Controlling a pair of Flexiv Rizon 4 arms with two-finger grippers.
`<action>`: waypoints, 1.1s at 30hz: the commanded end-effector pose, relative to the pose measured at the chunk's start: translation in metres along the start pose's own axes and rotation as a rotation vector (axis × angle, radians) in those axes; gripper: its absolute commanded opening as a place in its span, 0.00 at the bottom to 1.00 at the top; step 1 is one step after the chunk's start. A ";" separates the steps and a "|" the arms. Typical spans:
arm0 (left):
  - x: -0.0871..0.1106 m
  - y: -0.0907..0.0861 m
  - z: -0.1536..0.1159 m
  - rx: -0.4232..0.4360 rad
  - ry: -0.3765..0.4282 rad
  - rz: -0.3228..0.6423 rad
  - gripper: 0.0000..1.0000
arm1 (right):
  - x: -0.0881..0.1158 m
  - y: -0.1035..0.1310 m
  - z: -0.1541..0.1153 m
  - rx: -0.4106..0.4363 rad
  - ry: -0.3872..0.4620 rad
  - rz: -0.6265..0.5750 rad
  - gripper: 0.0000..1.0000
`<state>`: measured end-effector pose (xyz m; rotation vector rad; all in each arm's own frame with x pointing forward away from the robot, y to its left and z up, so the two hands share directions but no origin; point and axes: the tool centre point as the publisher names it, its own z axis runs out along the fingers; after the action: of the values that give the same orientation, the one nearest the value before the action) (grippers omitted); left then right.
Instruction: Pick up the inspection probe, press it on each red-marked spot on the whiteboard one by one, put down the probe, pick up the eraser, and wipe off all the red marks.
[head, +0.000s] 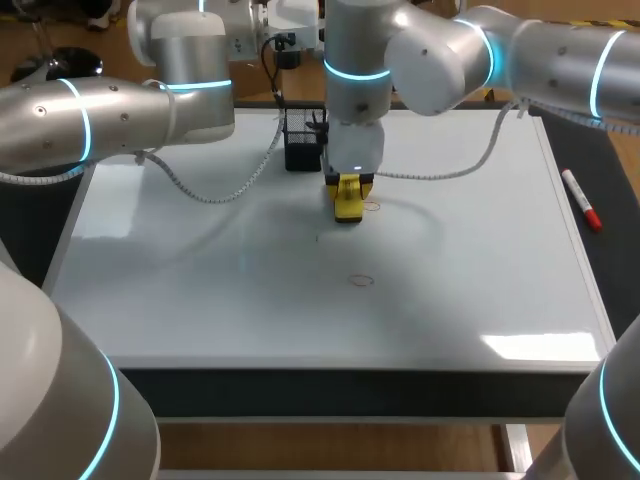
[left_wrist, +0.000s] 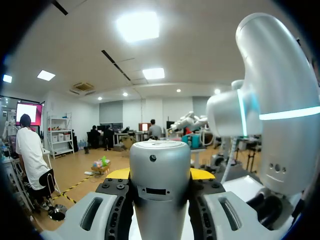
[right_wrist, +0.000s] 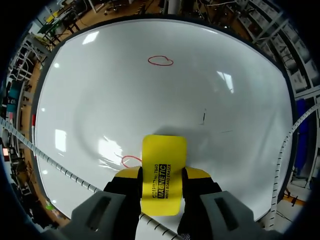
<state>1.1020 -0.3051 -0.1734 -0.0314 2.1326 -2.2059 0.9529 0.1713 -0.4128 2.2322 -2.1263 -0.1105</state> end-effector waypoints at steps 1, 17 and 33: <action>-0.001 -0.001 0.000 -0.001 0.001 -0.001 0.00 | 0.000 -0.002 0.004 -0.009 0.006 -0.002 0.00; -0.001 -0.001 0.000 -0.001 0.001 -0.001 0.00 | 0.037 0.008 0.011 -0.032 0.006 0.090 0.00; -0.001 -0.001 0.000 -0.001 0.001 -0.001 0.00 | 0.074 0.022 0.015 -0.046 0.003 0.175 0.00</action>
<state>1.1020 -0.3051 -0.1734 -0.0314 2.1326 -2.2059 0.9381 0.1066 -0.4220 2.0024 -2.2724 -0.1507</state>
